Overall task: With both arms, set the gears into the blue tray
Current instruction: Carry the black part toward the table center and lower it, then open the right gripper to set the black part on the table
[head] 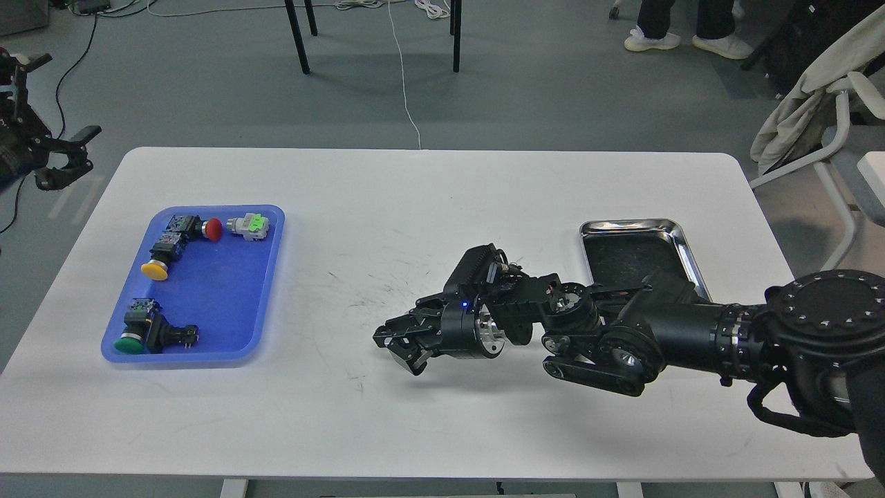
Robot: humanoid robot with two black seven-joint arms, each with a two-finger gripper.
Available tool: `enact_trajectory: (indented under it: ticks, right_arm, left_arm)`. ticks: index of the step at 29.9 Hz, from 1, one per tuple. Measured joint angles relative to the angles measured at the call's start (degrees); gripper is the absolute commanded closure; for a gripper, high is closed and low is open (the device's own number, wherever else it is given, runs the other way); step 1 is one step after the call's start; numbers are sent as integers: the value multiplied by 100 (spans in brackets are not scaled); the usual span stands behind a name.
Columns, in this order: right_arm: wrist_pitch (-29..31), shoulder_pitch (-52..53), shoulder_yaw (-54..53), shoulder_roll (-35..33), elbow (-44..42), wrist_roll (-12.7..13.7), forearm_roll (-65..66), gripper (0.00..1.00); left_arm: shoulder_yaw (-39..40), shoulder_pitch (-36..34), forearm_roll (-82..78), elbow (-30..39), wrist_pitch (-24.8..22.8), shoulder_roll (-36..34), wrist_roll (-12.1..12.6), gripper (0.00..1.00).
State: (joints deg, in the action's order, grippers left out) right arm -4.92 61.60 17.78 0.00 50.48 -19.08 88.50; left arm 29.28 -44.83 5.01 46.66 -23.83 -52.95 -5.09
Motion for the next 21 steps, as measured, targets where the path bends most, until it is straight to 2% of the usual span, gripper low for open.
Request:
enact_trajectory:
  ticks: [3,7,18,21]
  right_arm:
    - [-13,-37,30,0,-86,0,18,98]
    - [-18,-58,36,0,-205,0,23,84]
    - [-18,-56,34,0,-430,10,0,67]
    - [-13,-52,31,0,-462,9,-8,60]
  left_arm:
    - [-2,6,0,25,-6,-87,0,1]
    - [-2,32,0,107,-11,-202,0,1]
    - [-2,70,0,172,-18,-342,0,1]
    - [-2,73,0,208,-18,-365,0,1]
